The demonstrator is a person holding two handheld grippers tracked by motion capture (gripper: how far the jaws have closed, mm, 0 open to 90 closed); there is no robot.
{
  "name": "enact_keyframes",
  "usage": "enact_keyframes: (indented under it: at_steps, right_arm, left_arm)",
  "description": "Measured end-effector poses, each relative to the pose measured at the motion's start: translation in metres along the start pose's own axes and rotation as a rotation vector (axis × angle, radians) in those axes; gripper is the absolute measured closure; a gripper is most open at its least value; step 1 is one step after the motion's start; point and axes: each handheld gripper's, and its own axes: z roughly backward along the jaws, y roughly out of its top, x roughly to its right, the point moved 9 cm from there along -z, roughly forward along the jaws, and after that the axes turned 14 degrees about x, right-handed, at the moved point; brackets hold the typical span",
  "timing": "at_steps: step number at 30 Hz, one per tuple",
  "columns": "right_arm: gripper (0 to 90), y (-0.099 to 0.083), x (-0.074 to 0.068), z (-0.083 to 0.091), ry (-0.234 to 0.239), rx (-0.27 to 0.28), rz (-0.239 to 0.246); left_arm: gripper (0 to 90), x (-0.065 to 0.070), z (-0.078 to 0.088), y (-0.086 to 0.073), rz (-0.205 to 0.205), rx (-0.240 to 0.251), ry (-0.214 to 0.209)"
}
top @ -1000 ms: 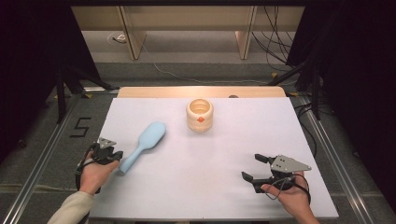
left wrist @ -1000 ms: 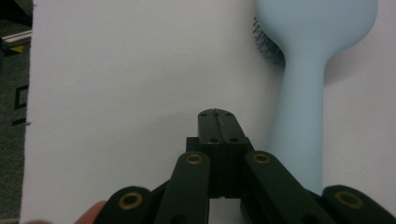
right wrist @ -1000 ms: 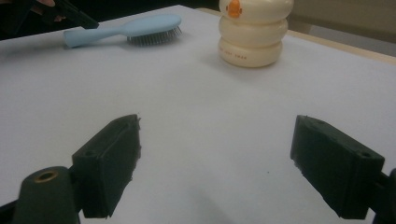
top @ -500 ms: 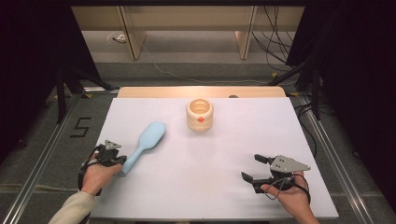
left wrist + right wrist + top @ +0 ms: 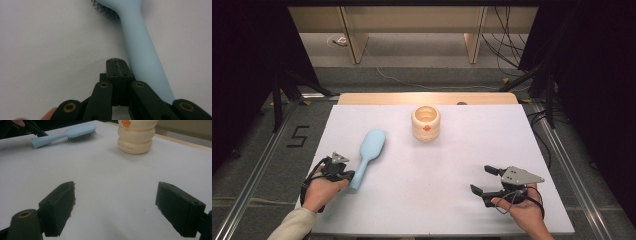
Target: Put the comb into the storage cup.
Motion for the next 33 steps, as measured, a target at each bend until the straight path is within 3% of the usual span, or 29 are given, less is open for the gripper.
enact_keyframes:
  at_steps: [7, 11, 13, 14, 15, 16, 17, 20, 21, 22, 26, 30, 33]
  right_arm:
    - [17.1, 0.0, 0.0, 0.0, 0.0, 0.003, -0.002]
    - [17.1, 0.001, 0.0, 0.0, -0.001, 0.004, -0.003]
    - [17.1, 0.001, 0.0, 0.0, 0.0, 0.004, -0.003]
    - [17.1, 0.0, 0.0, 0.0, 0.0, 0.003, -0.002]
    - [17.1, 0.0, 0.0, 0.0, 0.0, 0.003, -0.002]
    - [17.1, 0.001, 0.0, 0.0, 0.0, 0.003, -0.001]
    - [17.1, 0.001, 0.0, 0.0, 0.0, 0.003, -0.001]
    - [17.1, 0.0, 0.0, 0.0, 0.0, 0.003, -0.003]
    - [17.1, 0.0, 0.0, 0.0, 0.0, 0.002, -0.002]
    - [17.1, 0.0, 0.0, 0.0, 0.0, 0.002, -0.002]
    - [17.1, 0.0, 0.0, 0.0, -0.001, -0.001, -0.003]
    - [17.1, 0.0, 0.001, 0.0, -0.007, 0.0, -0.006]
    - [17.1, 0.0, 0.001, 0.0, -0.007, 0.001, -0.004]
  left_arm:
    - [87.1, -0.005, 0.004, 0.002, 0.006, 0.013, 0.026]
    - [73.0, -0.014, 0.016, 0.013, 0.01, 0.071, 0.075]
    - [63.4, -0.016, 0.022, 0.021, 0.032, 0.113, 0.095]
    - [52.5, -0.016, 0.024, 0.025, 0.044, 0.132, 0.099]
    - [52.5, -0.015, 0.026, 0.029, 0.052, 0.148, 0.097]
    - [38.6, -0.013, 0.027, 0.032, 0.053, 0.164, 0.088]
    - [38.6, -0.01, 0.028, 0.034, 0.061, 0.172, 0.076]
    - [16.9, -0.001, 0.028, 0.041, 0.08, 0.195, 0.041]
    - [11.9, 0.005, 0.03, 0.047, 0.079, 0.23, 0.024]
    - [9.2, 0.005, 0.03, 0.047, 0.079, 0.23, 0.024]
    - [0.4, 0.016, 0.036, 0.066, 0.078, 0.313, -0.002]
    - [0.0, 0.022, 0.037, 0.08, 0.053, 0.363, -0.012]
    - [0.0, 0.029, 0.034, 0.088, 0.033, 0.37, -0.029]
